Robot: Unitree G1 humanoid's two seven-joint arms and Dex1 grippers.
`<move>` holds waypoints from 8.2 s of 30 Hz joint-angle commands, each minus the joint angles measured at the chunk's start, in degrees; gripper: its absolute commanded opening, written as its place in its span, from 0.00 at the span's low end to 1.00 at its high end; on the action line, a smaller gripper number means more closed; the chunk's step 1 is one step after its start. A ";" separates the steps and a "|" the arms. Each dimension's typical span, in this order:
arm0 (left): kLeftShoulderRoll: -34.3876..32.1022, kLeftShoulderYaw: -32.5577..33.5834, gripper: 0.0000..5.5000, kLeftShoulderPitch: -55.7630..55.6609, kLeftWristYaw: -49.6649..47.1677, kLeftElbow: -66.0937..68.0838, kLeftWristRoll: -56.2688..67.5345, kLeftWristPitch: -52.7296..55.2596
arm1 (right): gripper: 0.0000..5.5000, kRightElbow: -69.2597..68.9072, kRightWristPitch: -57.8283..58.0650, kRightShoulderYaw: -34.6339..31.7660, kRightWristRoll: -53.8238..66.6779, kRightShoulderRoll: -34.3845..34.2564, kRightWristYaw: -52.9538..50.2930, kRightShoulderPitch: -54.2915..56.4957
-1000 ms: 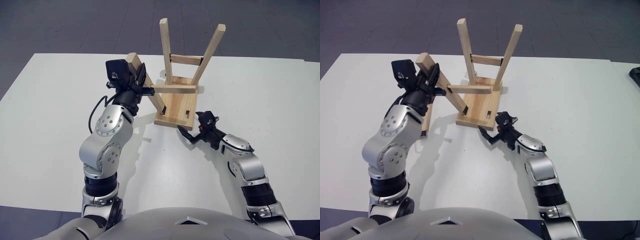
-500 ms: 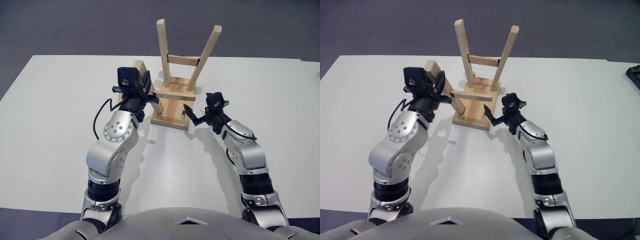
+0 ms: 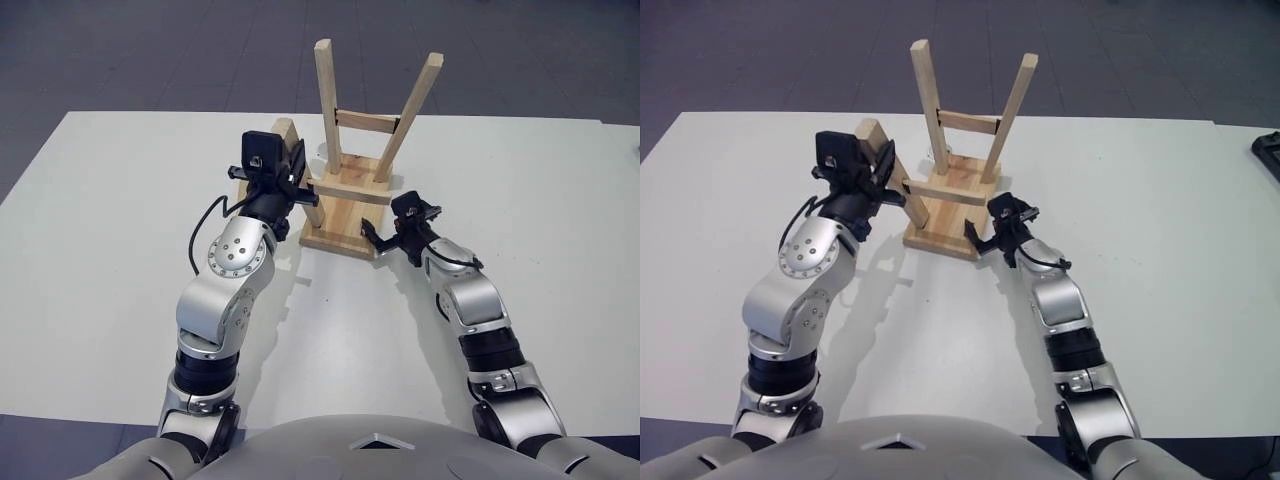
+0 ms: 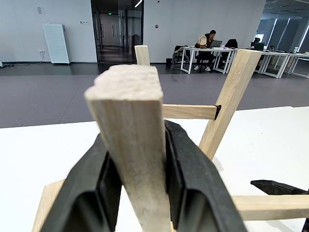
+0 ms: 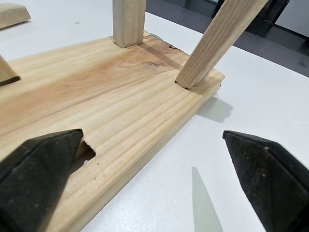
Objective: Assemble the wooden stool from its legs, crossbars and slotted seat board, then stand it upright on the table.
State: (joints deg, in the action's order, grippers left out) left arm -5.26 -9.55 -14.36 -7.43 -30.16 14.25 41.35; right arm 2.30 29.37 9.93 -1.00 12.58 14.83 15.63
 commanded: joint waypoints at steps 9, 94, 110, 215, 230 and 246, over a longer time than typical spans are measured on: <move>4.71 5.13 0.52 2.15 4.72 8.24 4.14 4.00 | 0.98 5.21 1.82 1.28 -2.08 1.95 1.64 2.75; -23.86 23.02 0.38 -3.82 28.73 -9.22 11.53 -9.84 | 0.98 -26.11 12.87 -25.58 52.10 -7.76 -7.03 27.66; -22.17 10.01 0.38 -7.41 28.92 -10.86 6.70 -11.18 | 0.98 -16.52 12.51 -25.10 63.88 -9.97 -10.23 35.08; -0.91 28.79 0.98 -15.86 -11.91 20.84 1.35 -14.90 | 0.19 -24.86 -0.24 -28.09 36.67 -7.79 -34.21 -5.23; 2.21 18.67 0.98 -13.77 -8.56 14.88 -2.29 -11.03 | 0.19 -21.80 -6.39 -21.64 29.15 -4.39 -23.72 -4.42; 1.62 20.04 0.98 -14.69 -2.82 18.57 -2.89 -15.12 | 0.19 -10.67 -5.38 -33.94 47.89 -1.28 -10.06 2.04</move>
State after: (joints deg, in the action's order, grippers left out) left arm -3.37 10.28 -28.68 -10.81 -12.58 11.38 26.90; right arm -10.48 24.76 -23.48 47.51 11.13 4.46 17.13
